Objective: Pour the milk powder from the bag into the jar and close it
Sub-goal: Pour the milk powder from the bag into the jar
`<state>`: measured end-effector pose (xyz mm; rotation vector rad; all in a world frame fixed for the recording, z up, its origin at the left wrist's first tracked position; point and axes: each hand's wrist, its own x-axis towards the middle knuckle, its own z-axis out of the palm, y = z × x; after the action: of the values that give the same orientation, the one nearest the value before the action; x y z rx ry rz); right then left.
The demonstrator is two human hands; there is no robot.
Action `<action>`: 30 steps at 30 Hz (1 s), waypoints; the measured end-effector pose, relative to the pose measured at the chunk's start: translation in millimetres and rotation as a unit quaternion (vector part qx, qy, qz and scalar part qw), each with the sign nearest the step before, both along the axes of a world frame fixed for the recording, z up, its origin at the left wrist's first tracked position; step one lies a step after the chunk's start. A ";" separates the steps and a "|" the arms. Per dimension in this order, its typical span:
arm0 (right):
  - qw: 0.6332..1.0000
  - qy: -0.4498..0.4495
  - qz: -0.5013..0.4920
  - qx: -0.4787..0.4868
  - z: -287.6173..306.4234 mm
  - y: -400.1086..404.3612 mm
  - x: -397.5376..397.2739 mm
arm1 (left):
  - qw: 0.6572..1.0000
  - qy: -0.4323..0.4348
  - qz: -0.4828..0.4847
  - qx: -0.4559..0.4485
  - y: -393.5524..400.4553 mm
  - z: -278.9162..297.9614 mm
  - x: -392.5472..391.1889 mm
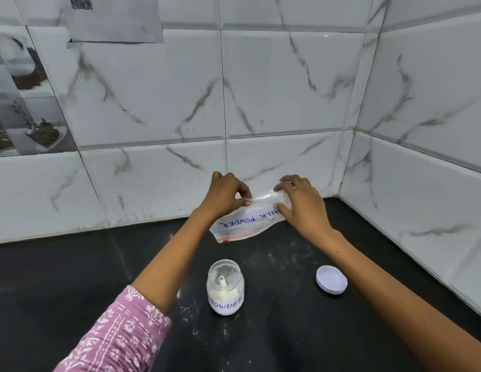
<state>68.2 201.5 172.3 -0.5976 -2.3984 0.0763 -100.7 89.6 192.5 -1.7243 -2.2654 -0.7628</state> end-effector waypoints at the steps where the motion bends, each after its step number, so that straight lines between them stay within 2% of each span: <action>1: 1.000 -0.020 0.003 0.013 1.7 -4.9 -3.6 | 1.000 0.020 -0.001 0.003 -1.8 3.3 2.9; 3: 0.998 -0.041 -0.010 0.041 6.7 -12.4 -9.9 | 0.999 0.053 -0.002 0.009 -8.1 9.5 8.2; 7: 0.996 -0.026 -0.031 0.081 18.9 -24.4 -13.1 | 0.996 0.083 -0.007 0.009 -27.9 20.5 17.9; 12: 0.994 -0.064 0.011 0.085 26.9 -50.5 -11.9 | 0.999 0.050 -0.002 0.019 -53.0 31.5 36.3; 15: 0.998 -0.052 0.028 0.017 23.5 -62.7 -1.4 | 1.000 0.003 0.019 -0.003 -74.5 34.4 49.2; 21: 0.978 -0.076 0.108 -0.160 11.2 -85.4 37.8 | 0.985 -0.015 0.150 -0.081 -145.6 23.3 82.0; 30: 0.941 -0.088 0.177 -0.275 -44.2 -182.8 88.0 | 0.952 -0.087 0.275 -0.101 -258.8 -24.1 165.7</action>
<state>156.2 18.6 128.1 -0.4165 -2.6386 0.9047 65.0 -169.2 168.4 -1.0158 -2.8336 -0.5888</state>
